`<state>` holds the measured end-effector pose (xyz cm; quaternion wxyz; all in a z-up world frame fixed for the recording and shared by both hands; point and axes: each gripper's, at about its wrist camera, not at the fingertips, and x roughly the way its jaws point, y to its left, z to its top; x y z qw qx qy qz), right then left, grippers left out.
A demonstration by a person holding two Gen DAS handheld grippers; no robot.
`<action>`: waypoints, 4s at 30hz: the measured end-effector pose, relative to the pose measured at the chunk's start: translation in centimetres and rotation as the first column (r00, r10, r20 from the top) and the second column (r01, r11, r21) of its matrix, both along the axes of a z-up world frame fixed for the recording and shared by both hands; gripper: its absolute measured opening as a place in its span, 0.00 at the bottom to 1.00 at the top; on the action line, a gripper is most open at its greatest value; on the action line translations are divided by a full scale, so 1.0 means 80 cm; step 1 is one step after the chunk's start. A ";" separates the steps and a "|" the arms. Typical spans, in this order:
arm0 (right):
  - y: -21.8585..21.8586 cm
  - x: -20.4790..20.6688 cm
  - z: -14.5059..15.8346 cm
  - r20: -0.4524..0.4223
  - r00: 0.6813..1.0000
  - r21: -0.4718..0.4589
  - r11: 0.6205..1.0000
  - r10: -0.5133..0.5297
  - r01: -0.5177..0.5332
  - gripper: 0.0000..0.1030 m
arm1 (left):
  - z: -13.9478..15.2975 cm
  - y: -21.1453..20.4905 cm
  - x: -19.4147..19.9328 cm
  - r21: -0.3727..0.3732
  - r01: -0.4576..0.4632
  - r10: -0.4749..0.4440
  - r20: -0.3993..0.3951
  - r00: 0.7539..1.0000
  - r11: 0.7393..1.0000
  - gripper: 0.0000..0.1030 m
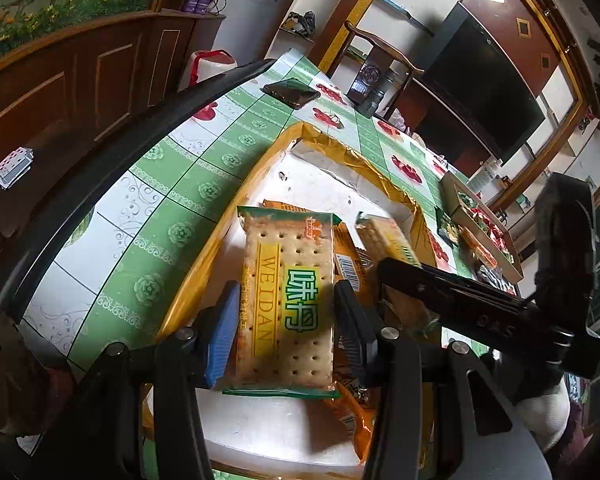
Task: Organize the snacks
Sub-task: 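Carry both WEIDAN cracker packs into the white tray and open both grippers, then grasp the silver foil bag from the table with the right gripper, then grasp the brown cracker pack with the left gripper while the right gripper holds the foil bag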
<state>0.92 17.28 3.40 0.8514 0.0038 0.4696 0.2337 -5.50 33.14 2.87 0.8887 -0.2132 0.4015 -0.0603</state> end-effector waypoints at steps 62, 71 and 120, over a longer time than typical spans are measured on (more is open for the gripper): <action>-0.360 0.143 0.035 0.055 0.811 -0.009 0.812 -0.582 0.583 0.68 | 0.046 -0.219 -0.069 0.076 0.318 -0.322 0.043 0.946 0.945 0.82; -0.349 0.157 -0.012 -0.074 0.826 -0.052 0.829 -0.559 0.557 0.34 | 0.040 -0.197 -0.064 0.045 0.281 -0.283 0.034 0.959 0.959 0.82; -0.388 -0.023 -0.011 0.124 0.871 0.128 0.878 -0.476 0.462 0.58 | 0.000 -0.377 0.049 0.266 0.468 -0.446 -0.143 0.884 0.843 0.82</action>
